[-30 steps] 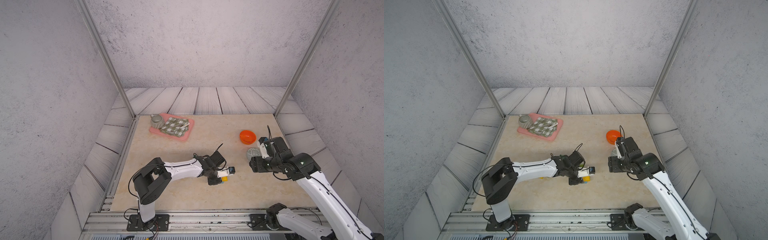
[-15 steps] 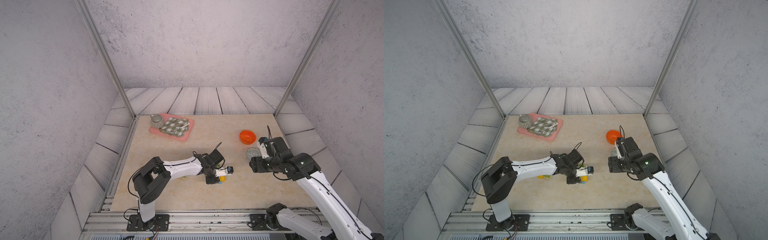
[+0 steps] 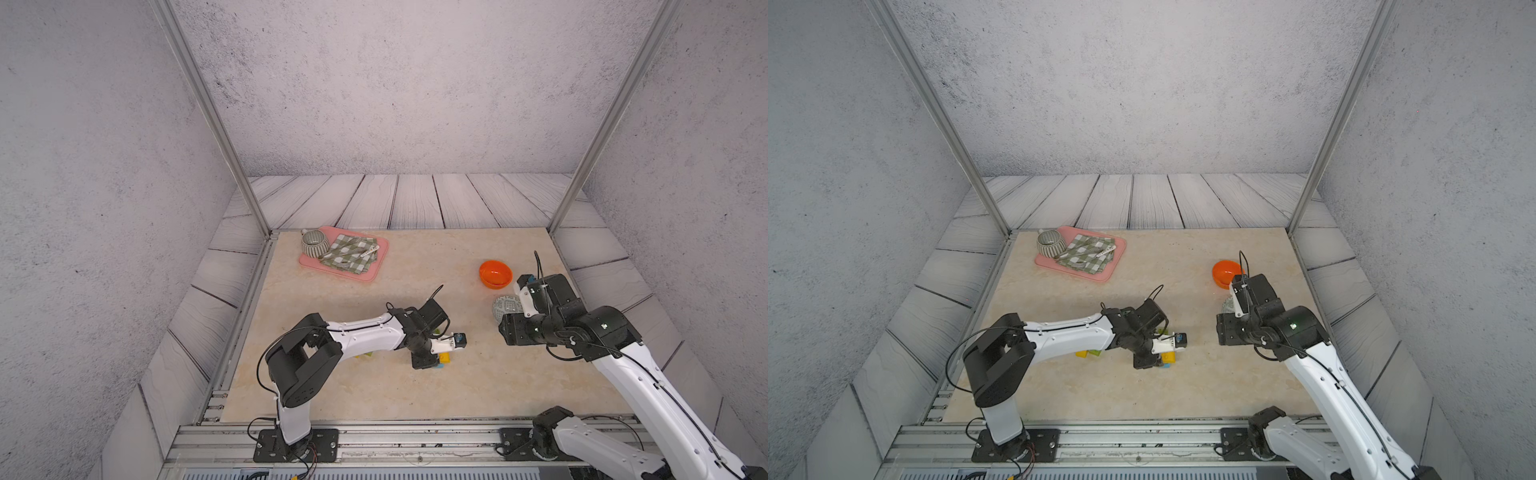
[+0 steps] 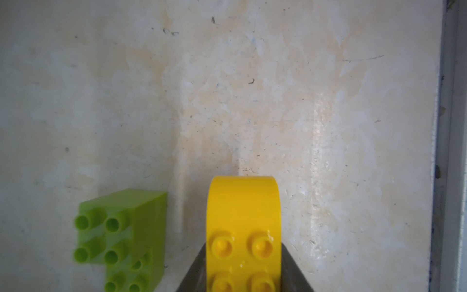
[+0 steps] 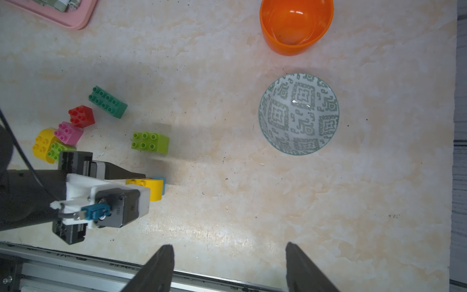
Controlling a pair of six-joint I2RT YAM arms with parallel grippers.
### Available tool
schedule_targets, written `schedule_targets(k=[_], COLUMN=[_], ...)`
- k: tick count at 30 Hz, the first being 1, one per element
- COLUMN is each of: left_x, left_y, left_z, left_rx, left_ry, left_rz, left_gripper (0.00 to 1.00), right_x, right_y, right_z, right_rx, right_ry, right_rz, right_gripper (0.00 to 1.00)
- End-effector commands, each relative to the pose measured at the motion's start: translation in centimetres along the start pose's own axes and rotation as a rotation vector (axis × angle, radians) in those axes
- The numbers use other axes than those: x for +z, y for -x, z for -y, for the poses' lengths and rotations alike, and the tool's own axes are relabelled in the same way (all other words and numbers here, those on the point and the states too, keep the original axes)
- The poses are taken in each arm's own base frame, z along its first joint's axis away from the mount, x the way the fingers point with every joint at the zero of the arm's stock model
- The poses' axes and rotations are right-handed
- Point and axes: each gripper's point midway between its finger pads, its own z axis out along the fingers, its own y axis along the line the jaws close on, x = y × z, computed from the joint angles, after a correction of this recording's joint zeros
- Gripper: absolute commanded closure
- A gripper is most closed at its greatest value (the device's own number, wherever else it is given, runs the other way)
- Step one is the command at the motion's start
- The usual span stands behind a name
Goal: Assemble the letter s with lego
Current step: Assemble the lego brick with the lego brick.
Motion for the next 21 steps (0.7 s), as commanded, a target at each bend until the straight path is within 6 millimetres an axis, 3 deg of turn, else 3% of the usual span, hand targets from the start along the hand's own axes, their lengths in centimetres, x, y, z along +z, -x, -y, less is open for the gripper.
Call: schedule_targets(k=[1, 21], left_x=[1.0, 4.2], left_y=[-1.0, -4.9], left_z=[0.6, 3.4], left_rx=[-0.002, 0.023], left_ry=[-0.049, -0.152], left_rz=[-0.048, -0.234], left_gripper=[1.0, 1.0], right_x=[-0.6, -0.6], right_y=[0.2, 0.4], right_z=[0.2, 0.2], right_rx=[-0.005, -0.011], right_ry=[-0.01, -0.013], right_rz=[0.009, 0.013], right_gripper=[0.27, 0.27])
